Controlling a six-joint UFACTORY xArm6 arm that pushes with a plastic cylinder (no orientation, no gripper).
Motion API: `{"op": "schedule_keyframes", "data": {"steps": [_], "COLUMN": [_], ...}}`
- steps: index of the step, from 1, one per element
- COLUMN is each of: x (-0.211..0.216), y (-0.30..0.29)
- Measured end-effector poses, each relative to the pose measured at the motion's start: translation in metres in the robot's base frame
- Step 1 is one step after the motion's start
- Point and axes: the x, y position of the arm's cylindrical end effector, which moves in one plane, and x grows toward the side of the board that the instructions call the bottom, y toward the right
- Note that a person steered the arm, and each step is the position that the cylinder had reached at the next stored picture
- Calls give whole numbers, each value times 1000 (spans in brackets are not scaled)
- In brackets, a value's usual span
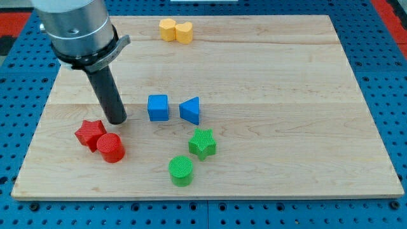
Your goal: Push the blue triangle towards the center right of the board
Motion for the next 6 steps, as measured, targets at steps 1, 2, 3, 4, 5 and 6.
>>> {"op": "schedule_keyframes", "data": {"steps": [1,2,3,4,5,6], "x": [-7,-7,-8,-13,-24,-56], "y": [61,129,187,235,284,311]}}
